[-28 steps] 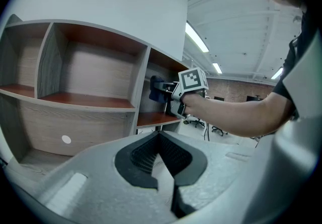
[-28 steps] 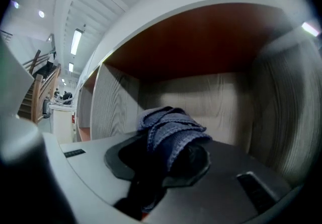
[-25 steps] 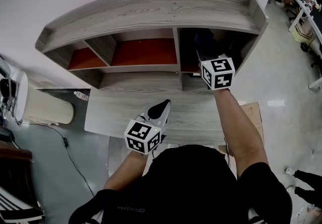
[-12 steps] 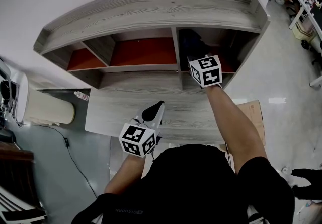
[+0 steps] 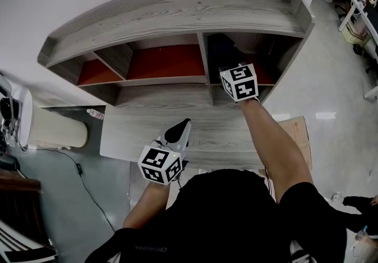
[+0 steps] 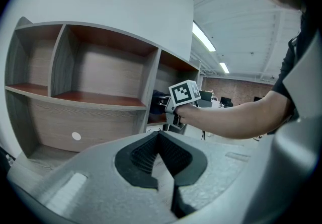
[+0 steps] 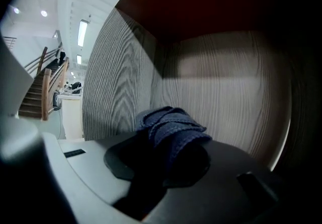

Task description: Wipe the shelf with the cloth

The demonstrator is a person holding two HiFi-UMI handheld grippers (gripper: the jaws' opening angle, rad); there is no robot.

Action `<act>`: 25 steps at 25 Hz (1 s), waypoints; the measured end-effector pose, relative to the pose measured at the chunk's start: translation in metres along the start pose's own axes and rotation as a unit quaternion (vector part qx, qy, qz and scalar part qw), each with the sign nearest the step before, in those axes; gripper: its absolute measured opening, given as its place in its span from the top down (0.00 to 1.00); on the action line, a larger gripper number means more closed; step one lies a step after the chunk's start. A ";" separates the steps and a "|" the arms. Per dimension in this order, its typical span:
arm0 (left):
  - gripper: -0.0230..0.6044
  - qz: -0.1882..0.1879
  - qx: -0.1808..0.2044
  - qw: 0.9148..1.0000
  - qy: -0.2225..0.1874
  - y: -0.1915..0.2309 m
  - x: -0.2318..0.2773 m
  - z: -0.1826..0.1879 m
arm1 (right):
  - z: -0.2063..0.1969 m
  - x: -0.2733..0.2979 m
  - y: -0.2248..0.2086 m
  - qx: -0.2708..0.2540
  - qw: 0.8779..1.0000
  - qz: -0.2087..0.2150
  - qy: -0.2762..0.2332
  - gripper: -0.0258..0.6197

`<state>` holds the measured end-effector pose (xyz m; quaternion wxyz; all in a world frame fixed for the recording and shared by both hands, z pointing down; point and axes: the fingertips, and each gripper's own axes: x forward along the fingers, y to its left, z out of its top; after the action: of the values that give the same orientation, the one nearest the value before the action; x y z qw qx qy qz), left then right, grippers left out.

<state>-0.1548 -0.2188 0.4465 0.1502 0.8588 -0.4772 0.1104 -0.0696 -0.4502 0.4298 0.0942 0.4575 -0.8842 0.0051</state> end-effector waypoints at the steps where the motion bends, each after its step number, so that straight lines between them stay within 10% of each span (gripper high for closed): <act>1: 0.95 -0.001 0.001 1.000 0.000 -0.001 0.001 0.000 | -0.001 -0.001 -0.003 0.001 1.000 -0.003 0.000 0.81; 25: 0.95 -0.039 0.015 0.999 0.003 -0.027 0.021 0.005 | -0.024 -0.055 -0.095 0.011 0.992 -0.122 0.026 0.81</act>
<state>-0.1202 -0.2236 0.4443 0.1432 0.8785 -0.4412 0.1140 0.0428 -0.4585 0.4368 0.1123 0.5627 -0.8189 0.0150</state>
